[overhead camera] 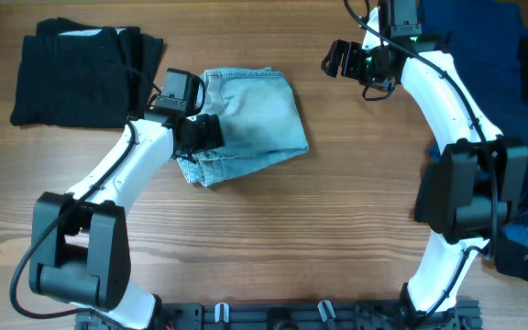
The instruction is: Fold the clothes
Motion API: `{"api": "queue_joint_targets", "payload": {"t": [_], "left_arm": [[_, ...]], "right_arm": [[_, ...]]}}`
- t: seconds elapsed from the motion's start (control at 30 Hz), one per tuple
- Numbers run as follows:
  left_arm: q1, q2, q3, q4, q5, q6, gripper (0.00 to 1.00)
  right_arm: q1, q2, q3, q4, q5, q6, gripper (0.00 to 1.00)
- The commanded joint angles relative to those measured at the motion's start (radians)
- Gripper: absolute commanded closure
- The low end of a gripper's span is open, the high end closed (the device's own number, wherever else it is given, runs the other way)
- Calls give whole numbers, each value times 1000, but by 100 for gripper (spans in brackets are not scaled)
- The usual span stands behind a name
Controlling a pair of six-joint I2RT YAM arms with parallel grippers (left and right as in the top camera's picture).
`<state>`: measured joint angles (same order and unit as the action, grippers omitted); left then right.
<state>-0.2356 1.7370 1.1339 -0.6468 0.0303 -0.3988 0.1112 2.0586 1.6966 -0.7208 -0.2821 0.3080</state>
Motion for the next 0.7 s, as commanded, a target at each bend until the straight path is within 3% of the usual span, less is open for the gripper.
{"api": "queue_joint_targets", "payload": {"t": [0.0, 0.43, 0.67], "left_arm": [[-2, 10, -1, -9, -21, -36, 14], [111, 51, -1, 18, -7, 2, 18], [113, 156, -1, 64, 107, 2, 12]], "right_arm": [[-1, -34, -6, 2, -34, -20, 0], [-1, -34, -6, -1, -34, -25, 0], [-1, -34, -6, 2, -33, -25, 0]]}}
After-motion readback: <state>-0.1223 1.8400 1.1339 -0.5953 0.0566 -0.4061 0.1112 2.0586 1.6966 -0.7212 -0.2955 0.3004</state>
